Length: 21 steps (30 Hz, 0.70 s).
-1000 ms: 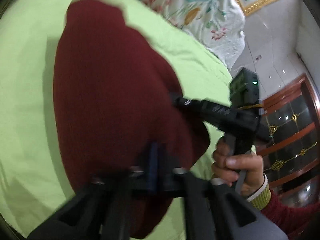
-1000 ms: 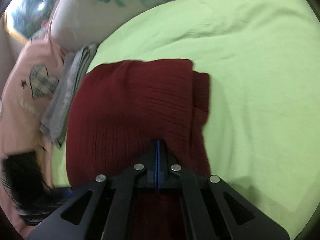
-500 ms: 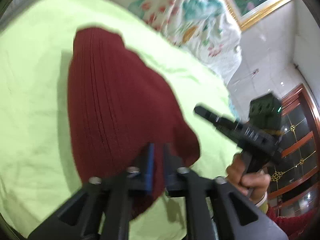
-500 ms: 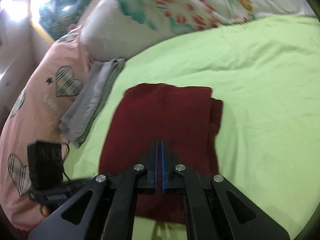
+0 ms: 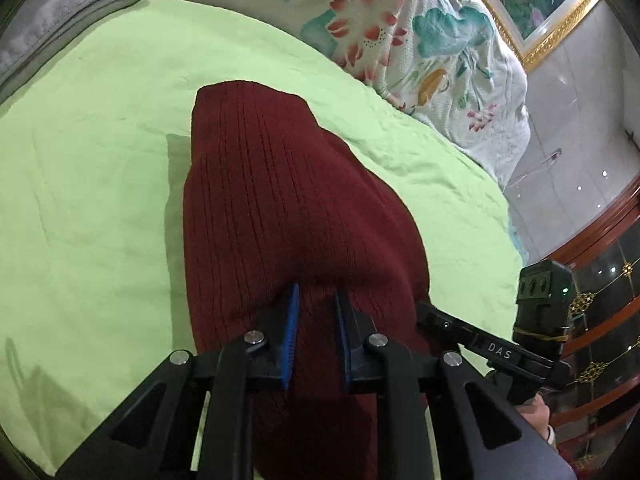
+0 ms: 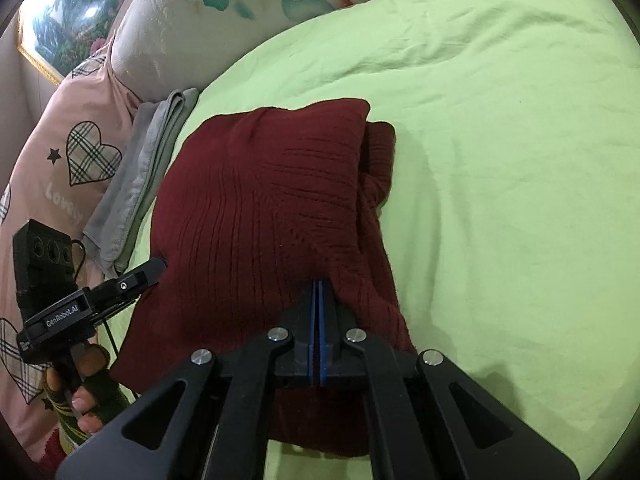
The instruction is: Fold large clothes
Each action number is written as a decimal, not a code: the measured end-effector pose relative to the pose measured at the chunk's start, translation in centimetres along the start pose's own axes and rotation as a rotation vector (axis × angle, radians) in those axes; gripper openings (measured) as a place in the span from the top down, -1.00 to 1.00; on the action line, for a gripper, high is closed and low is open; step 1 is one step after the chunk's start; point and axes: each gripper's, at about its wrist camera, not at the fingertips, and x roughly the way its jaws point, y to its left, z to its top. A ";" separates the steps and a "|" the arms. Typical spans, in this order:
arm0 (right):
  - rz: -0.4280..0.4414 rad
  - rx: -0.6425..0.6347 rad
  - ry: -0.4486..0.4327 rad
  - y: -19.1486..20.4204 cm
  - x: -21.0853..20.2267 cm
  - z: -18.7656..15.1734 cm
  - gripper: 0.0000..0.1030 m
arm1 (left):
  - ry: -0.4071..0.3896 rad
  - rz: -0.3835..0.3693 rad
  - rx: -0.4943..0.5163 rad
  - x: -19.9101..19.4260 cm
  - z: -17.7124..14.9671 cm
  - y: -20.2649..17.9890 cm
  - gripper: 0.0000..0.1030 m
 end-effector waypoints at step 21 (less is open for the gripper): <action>-0.044 -0.051 0.034 -0.1 -1.0 -4.0 0.94 | 0.073 0.059 0.080 -4.0 -8.8 -2.3 0.96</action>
